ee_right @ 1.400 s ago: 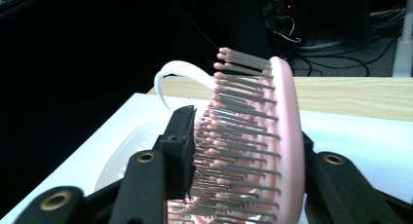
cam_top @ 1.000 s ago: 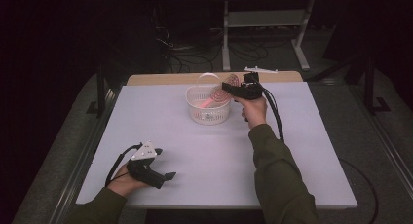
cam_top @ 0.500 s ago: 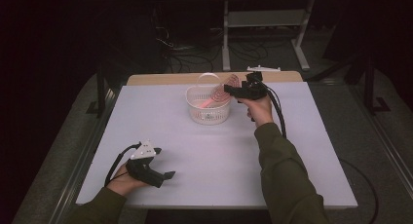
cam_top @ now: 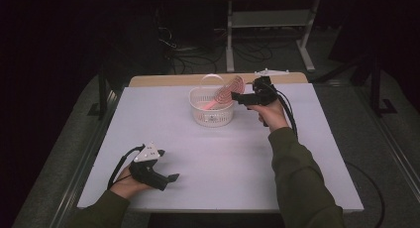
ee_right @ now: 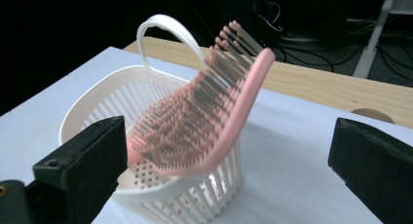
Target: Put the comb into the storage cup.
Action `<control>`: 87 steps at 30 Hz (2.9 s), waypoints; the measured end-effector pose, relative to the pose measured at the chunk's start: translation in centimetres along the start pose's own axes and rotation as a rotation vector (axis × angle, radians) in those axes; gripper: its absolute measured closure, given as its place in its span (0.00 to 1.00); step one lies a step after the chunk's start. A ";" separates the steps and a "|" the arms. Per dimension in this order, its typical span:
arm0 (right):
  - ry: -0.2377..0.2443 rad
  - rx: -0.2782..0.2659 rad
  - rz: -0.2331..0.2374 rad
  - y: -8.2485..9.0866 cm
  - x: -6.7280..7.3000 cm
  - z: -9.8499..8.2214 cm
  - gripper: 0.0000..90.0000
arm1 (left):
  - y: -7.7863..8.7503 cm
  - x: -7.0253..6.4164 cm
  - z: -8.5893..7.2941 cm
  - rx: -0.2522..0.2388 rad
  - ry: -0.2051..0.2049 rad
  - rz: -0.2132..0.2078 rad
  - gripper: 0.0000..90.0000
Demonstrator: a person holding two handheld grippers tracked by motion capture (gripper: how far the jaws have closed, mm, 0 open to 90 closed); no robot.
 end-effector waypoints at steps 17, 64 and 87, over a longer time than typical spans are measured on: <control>0.087 0.026 0.030 3.3 1.0 -1.6 0.01 | 0.2 0.1 -0.1 -0.009 -0.002 -0.002 0.00; 0.193 0.158 0.071 9.1 5.3 -10.7 0.00 | 0.4 0.4 0.1 -0.038 0.002 -0.001 0.00; 0.169 0.139 0.067 12.4 5.8 -14.6 0.00 | 0.4 0.4 0.2 -0.046 -0.005 -0.003 0.00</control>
Point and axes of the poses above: each handheld gripper's, and its own axes: y roughly backward along the jaws, z roughly out of its top, x roughly to its left, the point moved 1 cm from there along -y, roughly forward along the jaws, and after that the axes turned 12 degrees about y, right-handed, at the moved point
